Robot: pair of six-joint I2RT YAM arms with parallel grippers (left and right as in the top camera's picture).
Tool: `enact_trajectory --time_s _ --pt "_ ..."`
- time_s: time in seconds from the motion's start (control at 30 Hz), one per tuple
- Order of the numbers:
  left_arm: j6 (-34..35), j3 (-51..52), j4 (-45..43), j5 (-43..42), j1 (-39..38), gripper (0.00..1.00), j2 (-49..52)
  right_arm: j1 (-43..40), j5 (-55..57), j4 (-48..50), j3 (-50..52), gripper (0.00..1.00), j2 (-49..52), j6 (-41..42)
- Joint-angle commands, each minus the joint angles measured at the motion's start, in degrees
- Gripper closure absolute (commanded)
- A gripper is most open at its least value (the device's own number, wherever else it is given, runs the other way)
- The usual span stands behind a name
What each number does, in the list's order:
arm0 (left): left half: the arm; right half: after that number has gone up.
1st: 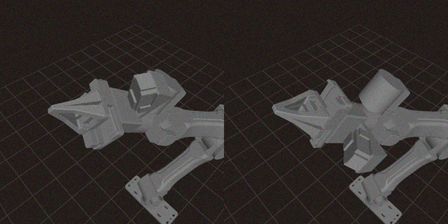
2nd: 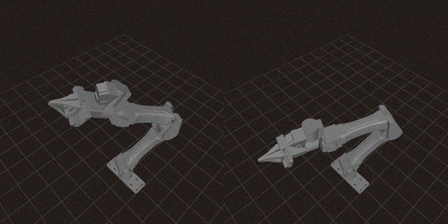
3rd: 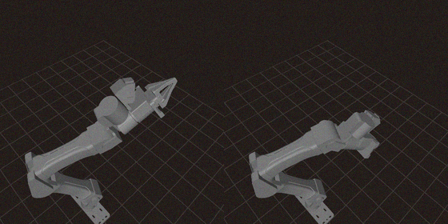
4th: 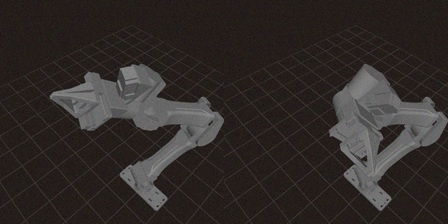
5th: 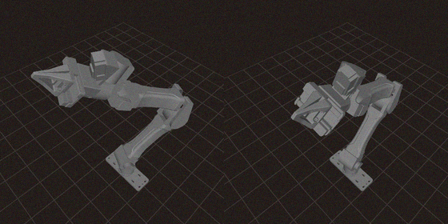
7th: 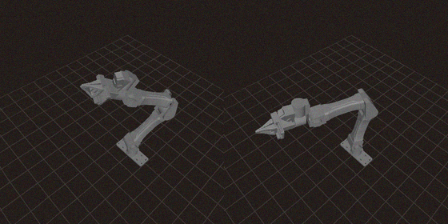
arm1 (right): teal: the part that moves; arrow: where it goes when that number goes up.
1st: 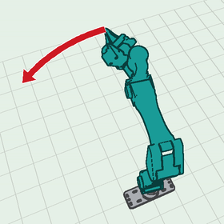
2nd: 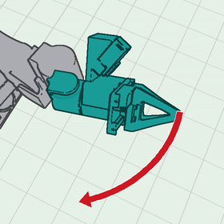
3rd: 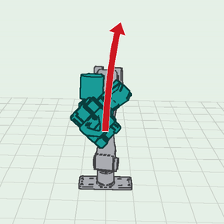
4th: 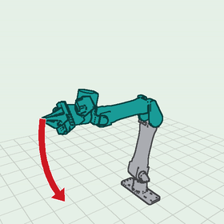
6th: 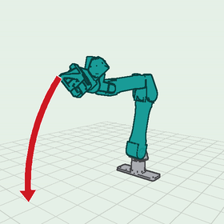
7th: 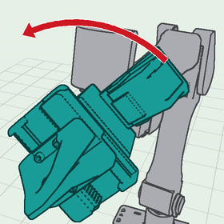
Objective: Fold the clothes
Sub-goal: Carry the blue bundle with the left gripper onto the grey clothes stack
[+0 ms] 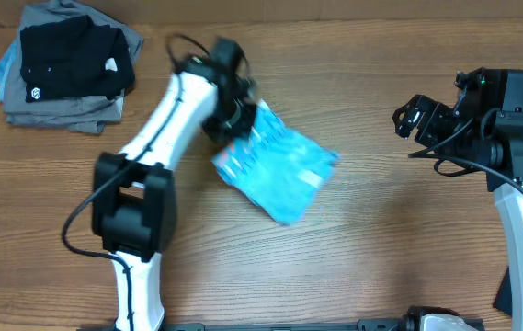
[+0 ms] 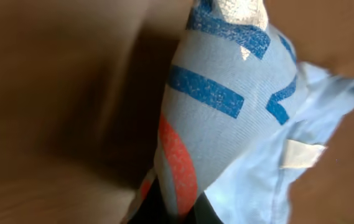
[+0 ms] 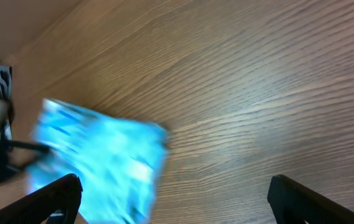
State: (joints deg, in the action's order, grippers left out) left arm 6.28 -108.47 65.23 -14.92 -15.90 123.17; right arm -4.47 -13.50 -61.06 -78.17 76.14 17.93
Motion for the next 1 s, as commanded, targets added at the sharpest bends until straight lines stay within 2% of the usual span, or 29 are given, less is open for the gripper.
enact_trajectory --time_s 0.0,0.13,0.27,0.47,0.63,0.97 --pt "-7.37 -7.28 0.28 7.13 5.07 0.96 0.28 -0.22 0.59 -0.44 -0.17 0.0 -0.22 -0.42" --pt "-12.02 -11.56 -2.86 11.04 10.27 0.96 0.28 -0.22 0.61 -2.1 -0.17 0.0 -0.22 -0.44" --pt "-12.74 -12.52 -7.91 15.26 15.32 0.96 0.28 -0.22 0.61 -3.85 -0.17 0.0 -0.22 -0.42" --pt "-13.66 -12.7 -12.35 15.91 21.94 0.96 0.28 -0.22 0.61 -5.73 -0.17 0.0 -0.22 -0.42" --pt "-16.22 -14.84 -13.14 15.58 24.94 0.96 0.28 -0.22 0.59 -5.73 -0.17 0.0 -0.22 -0.39" --pt "-16.09 -24.09 -12.59 18.36 27.67 0.96 0.28 -0.22 0.59 -6.62 -0.17 0.0 -0.22 -0.39"
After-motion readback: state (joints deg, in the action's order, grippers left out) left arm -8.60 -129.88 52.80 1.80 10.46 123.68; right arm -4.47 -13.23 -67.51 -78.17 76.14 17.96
